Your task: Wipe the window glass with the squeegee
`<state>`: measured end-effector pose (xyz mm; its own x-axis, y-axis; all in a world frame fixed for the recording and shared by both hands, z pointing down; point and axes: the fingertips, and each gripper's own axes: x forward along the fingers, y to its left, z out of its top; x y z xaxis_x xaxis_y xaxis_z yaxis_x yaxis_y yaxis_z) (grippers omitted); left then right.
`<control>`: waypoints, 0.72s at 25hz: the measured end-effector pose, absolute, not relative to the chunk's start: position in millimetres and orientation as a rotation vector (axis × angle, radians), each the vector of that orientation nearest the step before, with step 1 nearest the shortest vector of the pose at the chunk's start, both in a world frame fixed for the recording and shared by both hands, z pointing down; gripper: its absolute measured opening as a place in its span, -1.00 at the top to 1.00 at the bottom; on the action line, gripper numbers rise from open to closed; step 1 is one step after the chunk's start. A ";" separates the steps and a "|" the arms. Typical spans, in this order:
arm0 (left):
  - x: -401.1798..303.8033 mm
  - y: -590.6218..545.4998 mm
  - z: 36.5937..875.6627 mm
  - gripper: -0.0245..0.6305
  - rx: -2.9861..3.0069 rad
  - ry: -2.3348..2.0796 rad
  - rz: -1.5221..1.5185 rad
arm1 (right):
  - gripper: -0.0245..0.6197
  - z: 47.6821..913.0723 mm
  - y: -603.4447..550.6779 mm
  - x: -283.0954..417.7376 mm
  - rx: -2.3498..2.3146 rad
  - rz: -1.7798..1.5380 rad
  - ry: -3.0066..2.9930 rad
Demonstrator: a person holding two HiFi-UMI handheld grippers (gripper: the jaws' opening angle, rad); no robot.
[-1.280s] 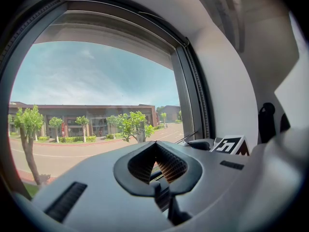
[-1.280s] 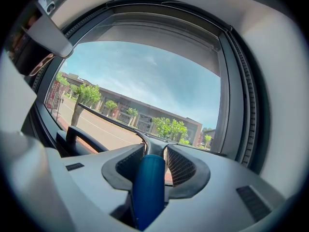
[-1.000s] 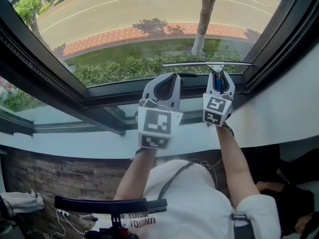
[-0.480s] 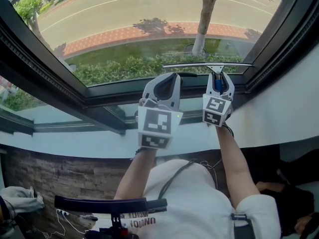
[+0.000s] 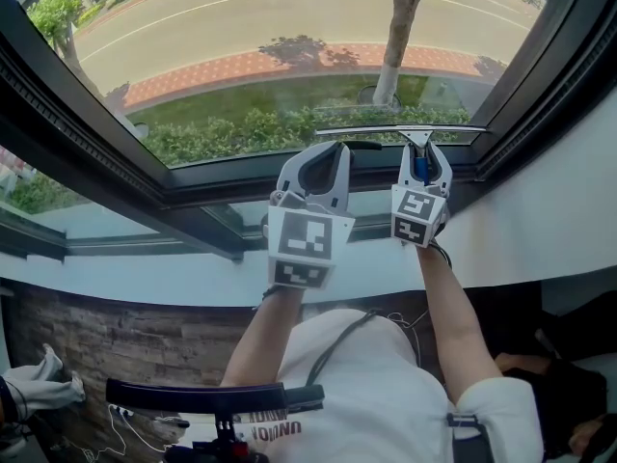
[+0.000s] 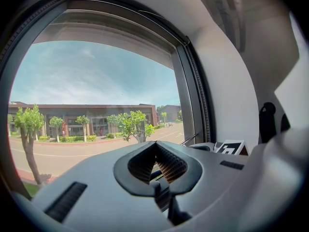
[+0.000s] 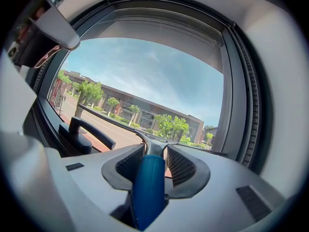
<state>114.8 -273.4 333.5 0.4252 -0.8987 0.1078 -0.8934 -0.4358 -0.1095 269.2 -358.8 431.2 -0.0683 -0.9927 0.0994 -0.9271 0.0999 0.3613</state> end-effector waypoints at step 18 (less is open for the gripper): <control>115.2 -274.8 334.4 0.92 -2.623 1.651 -0.229 | 0.46 434.1 -359.1 270.2 1.892 -0.284 -2.064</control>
<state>115.2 -274.8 334.4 0.4248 -0.8990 0.1067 -0.8940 -0.4352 -0.1068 270.2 -359.1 434.1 -0.0668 -0.9923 0.1041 -0.9275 0.1002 0.3602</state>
